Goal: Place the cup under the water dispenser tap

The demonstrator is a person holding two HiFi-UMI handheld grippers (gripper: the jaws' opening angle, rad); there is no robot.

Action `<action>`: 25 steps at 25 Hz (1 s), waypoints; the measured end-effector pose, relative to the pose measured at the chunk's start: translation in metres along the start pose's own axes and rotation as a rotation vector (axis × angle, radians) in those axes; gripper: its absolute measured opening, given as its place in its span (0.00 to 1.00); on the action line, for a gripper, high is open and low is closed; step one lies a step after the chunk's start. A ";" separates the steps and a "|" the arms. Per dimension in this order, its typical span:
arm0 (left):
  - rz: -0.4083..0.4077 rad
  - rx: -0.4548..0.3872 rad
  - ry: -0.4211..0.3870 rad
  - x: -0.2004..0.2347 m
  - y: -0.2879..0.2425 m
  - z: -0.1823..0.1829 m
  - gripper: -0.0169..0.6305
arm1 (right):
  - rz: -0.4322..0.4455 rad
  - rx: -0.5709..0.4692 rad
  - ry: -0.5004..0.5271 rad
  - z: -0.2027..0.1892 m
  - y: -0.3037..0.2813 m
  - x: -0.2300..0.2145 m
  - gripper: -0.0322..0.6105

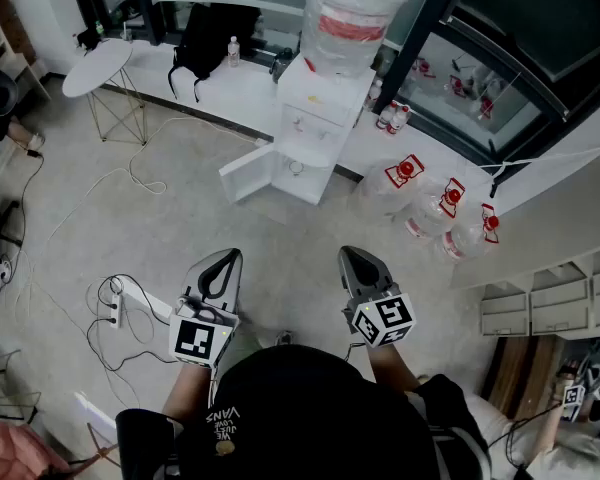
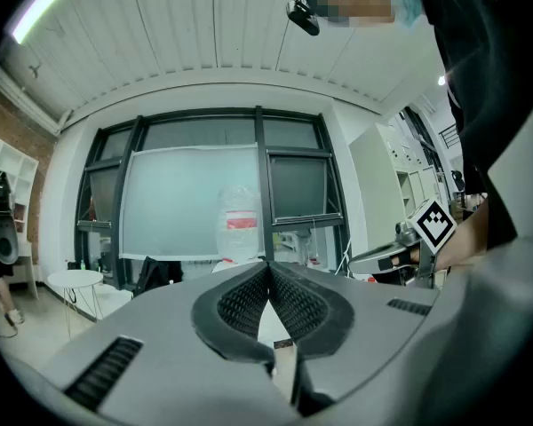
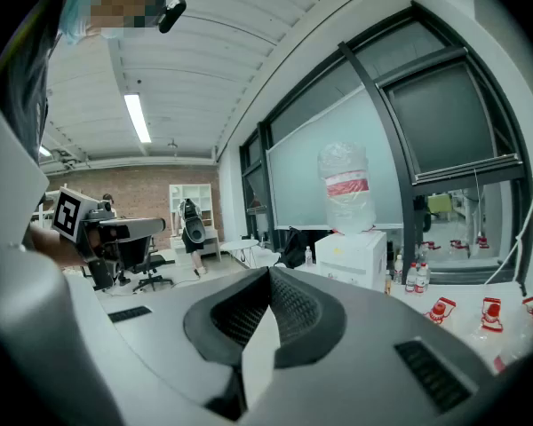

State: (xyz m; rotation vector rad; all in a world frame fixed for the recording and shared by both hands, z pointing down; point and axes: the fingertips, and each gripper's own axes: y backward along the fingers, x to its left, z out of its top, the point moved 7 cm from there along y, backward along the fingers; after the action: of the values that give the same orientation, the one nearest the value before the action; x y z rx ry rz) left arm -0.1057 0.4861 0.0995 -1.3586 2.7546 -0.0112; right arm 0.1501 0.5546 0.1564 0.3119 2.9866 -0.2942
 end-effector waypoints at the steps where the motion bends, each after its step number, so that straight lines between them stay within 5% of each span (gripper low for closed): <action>1: 0.000 -0.009 -0.005 -0.004 0.001 0.002 0.06 | 0.000 -0.005 0.001 -0.001 0.003 0.000 0.12; 14: 0.009 -0.004 -0.011 -0.013 -0.007 0.000 0.06 | 0.045 -0.064 -0.041 0.000 0.004 -0.005 0.12; 25: -0.078 0.001 0.029 0.088 -0.069 -0.008 0.06 | -0.017 -0.046 -0.063 0.020 -0.092 -0.001 0.12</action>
State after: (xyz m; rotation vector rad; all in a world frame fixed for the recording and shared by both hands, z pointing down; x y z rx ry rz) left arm -0.1048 0.3742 0.1050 -1.4769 2.7221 -0.0365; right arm 0.1335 0.4624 0.1534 0.2677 2.9301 -0.2329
